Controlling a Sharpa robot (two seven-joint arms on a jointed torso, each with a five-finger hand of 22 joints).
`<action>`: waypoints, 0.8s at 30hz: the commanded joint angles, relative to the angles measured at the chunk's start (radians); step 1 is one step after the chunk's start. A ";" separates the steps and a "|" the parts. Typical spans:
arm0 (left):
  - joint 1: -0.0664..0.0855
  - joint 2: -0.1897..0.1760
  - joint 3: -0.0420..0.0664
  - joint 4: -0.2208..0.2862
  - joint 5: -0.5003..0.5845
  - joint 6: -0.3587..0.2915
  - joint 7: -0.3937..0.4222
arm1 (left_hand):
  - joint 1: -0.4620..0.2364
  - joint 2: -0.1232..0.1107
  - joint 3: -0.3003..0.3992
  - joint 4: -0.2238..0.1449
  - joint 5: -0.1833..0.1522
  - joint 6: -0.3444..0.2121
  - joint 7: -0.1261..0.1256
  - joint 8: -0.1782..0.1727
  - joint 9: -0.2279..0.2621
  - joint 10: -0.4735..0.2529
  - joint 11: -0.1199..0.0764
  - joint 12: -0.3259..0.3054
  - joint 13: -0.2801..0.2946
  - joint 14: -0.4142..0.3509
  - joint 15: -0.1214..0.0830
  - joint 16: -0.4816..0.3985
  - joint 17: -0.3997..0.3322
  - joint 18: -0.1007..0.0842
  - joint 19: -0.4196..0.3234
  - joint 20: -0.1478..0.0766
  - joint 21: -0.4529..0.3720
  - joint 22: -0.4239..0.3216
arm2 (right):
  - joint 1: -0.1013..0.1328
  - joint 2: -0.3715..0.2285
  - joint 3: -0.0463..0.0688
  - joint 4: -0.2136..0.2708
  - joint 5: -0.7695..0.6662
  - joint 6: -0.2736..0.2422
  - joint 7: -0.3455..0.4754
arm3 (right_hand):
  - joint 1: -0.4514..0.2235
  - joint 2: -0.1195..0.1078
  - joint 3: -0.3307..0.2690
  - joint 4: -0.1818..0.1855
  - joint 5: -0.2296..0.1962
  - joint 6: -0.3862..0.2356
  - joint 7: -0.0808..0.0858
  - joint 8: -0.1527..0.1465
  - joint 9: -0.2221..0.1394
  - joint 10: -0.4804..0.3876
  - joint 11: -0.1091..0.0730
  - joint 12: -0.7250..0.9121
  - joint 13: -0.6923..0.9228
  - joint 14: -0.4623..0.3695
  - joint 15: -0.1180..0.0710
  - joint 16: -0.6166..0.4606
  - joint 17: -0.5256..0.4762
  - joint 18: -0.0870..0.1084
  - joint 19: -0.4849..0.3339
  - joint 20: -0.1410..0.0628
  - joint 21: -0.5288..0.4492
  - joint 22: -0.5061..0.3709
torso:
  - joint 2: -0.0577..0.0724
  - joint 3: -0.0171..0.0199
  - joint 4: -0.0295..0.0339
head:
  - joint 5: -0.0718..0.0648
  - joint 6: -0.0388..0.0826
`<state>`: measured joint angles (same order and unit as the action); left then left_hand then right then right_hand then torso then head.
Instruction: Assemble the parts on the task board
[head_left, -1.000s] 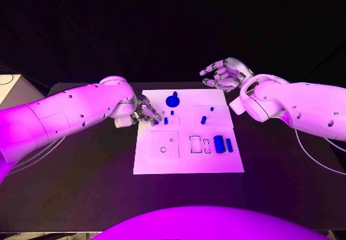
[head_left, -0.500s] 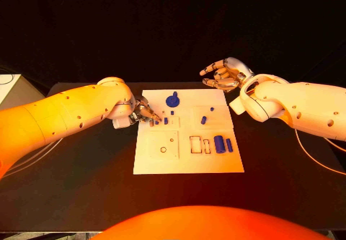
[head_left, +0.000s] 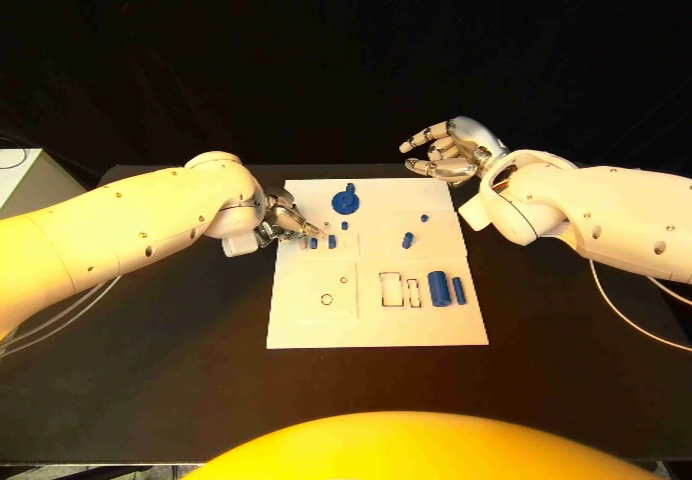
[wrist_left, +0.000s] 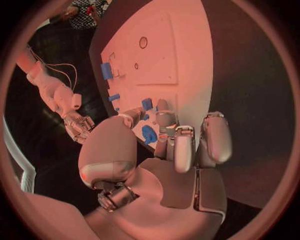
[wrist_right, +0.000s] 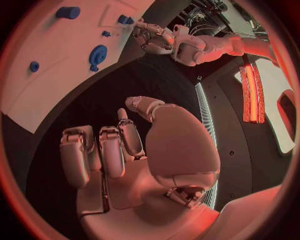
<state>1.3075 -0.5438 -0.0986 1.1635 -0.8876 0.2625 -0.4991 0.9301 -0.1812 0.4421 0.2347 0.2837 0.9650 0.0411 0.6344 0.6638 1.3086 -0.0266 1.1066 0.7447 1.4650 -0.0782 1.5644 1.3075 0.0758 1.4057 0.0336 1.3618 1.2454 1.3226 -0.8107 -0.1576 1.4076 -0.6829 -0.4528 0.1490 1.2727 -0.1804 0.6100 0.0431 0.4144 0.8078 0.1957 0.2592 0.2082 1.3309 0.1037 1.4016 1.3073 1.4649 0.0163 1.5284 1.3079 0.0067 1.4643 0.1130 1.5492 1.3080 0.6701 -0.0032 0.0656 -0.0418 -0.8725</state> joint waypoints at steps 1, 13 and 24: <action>0.000 -0.014 0.012 0.021 0.060 -0.058 0.040 | 0.017 -0.001 -0.013 0.008 -0.003 -0.012 0.005 -0.005 -0.002 -0.018 0.002 -0.013 -0.017 0.103 0.000 0.000 0.253 0.002 -0.012 -0.001 -0.010 -0.010 | -0.001 0.000 0.000 -0.002 -0.001 0.003 0.010 | -0.010 -0.004 -0.001 -0.006 0.000 0.006 -0.001 -0.003 0.000 0.005 -0.001 0.000 0.027 0.085 0.003 -0.007 0.188 0.000 0.098 0.005 -0.002 0.240 | -0.001 0.0012 0.0014 | 0.001 0.000; 0.001 -0.074 0.037 0.062 0.173 -0.116 0.107 | 0.098 0.008 -0.080 0.054 0.002 -0.101 0.038 -0.003 0.001 -0.173 0.033 -0.131 -0.205 0.056 0.025 -0.078 0.136 0.038 -0.112 0.022 -0.138 -0.174 | -0.003 -0.004 0.000 -0.009 -0.003 0.006 0.005 | -0.011 -0.007 0.005 -0.025 -0.008 0.006 -0.002 -0.005 0.000 -0.064 -0.002 -0.054 -0.043 0.080 0.002 -0.017 0.175 0.005 0.092 0.004 -0.020 0.222 | 0.001 0.0012 -0.0028 | 0.004 0.000; -0.015 -0.199 0.038 0.140 0.463 -0.230 0.525 | 0.408 0.046 0.047 -0.039 0.015 -0.213 0.109 -0.052 -0.087 -0.382 0.101 -0.295 -0.329 -0.313 0.087 -0.556 -0.436 0.107 -0.359 0.072 -0.573 -0.611 | -0.005 -0.020 0.000 -0.035 -0.146 0.030 0.005 | 0.016 -0.029 0.050 -0.080 -0.103 0.066 -0.023 0.043 0.033 -0.345 -0.024 -0.806 -0.775 0.016 -0.015 -0.170 -0.003 0.047 0.034 -0.018 -0.190 0.069 | 0.000 -0.0016 0.0025 | -0.013 0.025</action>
<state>1.2952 -0.7367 -0.0614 1.2909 -0.5814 0.0962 -0.1941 1.3255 -0.1337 0.4784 0.2020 0.2939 0.7489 0.1462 0.5840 0.5816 0.9343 0.0735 0.8199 0.4231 1.1726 0.0072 1.0348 0.9003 0.1729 1.0499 0.1040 0.8008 0.6425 1.3184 -0.8288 -0.1577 1.3763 -0.7377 -0.4484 0.1484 1.2810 -0.2098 0.6652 -0.0318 0.3190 0.8680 0.1719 0.2979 0.2393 0.9991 0.1067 0.6303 0.5633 1.4684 0.0049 1.3649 1.3068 0.0379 1.4664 0.1028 1.3646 1.3076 0.6705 -0.0034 0.0661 -0.0513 -0.8587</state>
